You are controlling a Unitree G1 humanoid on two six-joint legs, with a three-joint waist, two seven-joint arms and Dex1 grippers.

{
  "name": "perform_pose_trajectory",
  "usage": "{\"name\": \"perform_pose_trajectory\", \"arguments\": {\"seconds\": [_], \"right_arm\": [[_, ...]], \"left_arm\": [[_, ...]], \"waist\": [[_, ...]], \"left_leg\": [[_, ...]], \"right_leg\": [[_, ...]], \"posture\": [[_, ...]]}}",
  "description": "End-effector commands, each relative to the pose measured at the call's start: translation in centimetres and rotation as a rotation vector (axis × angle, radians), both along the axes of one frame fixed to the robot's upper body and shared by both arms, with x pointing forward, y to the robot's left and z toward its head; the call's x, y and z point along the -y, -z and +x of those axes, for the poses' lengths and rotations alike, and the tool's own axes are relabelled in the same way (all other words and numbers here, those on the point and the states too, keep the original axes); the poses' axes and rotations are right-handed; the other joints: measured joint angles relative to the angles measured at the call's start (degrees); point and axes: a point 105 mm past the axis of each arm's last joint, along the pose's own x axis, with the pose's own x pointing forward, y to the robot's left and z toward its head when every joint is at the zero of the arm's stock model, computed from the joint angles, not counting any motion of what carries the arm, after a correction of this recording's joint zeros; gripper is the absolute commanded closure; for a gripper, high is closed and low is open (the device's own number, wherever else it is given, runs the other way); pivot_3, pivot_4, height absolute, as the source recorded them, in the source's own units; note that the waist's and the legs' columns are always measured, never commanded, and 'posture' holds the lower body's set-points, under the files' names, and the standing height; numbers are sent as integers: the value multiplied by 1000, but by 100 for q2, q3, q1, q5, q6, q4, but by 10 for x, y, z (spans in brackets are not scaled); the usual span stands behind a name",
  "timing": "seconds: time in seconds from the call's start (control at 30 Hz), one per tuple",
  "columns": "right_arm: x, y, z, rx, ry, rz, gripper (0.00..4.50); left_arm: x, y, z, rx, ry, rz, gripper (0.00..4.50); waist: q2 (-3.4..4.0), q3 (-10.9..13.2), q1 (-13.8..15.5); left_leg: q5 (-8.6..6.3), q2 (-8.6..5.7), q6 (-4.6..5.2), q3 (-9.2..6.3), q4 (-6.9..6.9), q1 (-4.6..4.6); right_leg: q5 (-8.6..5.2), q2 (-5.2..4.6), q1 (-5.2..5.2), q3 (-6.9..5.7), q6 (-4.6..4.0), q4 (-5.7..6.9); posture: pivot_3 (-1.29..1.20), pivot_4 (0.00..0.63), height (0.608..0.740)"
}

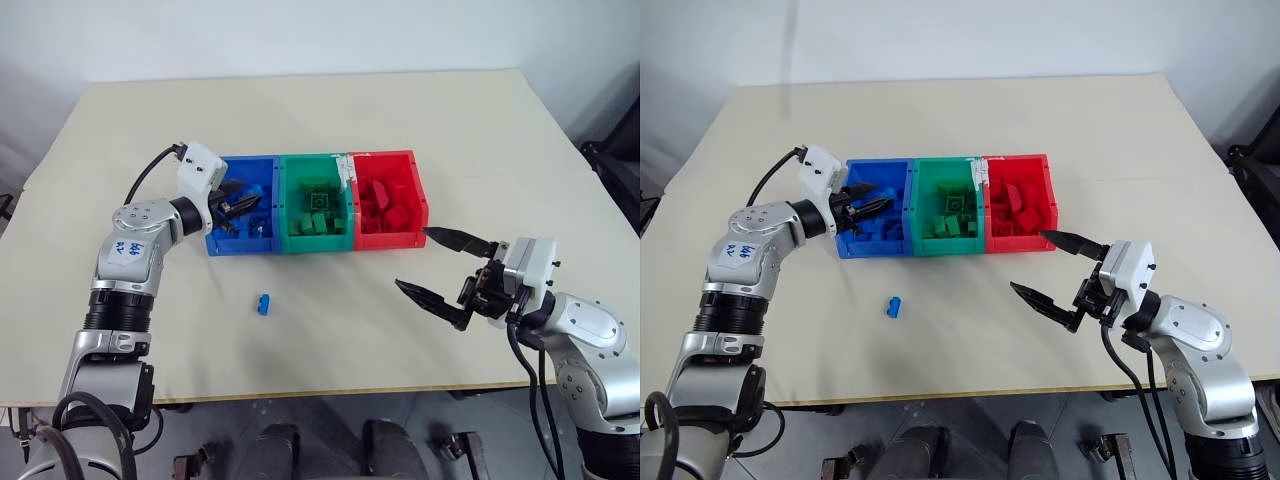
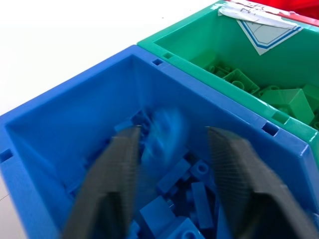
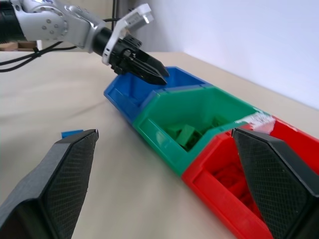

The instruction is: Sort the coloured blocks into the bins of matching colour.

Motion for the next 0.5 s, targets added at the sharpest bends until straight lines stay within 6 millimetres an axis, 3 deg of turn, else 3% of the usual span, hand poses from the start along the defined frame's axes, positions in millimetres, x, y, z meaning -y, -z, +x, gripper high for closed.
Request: {"name": "perform_pose_trajectory", "arguments": {"seconds": [0.03,0.2,0.3,0.4,0.5], "right_arm": [[-1,-5,-1,41,-23,-3,0],[-5,-4,5,42,-88,-36,0],[-7,-2,10,42,-145,-64,0],[-10,3,14,35,-233,-121,0],[-10,8,16,28,-291,-166,0]], "left_arm": [[-18,-18,-18,98,20,9,889],[-52,-20,-50,148,21,14,889],[-76,-12,-81,180,62,88,889],[-109,10,-124,152,65,151,74],[-132,29,-146,96,18,195,27]], "waist": [[0,0,-43],[0,0,-114],[1,0,-147],[2,-1,-153],[1,0,-104]], "left_leg": [[0,2,0,1,-2,1],[0,14,-1,-2,-3,2],[0,21,-1,-2,-3,4],[-1,28,-2,4,-14,10],[-1,31,-3,2,-20,10]], "right_leg": [[0,0,-1,1,0,0],[0,-1,-1,1,-1,-1],[0,-3,1,4,-1,-3],[-1,-3,0,7,-4,-8],[-2,-4,1,4,-9,-14]], "posture": [[0,150,740],[0,150,740],[0,150,740],[0,150,740],[0,150,740]]}}
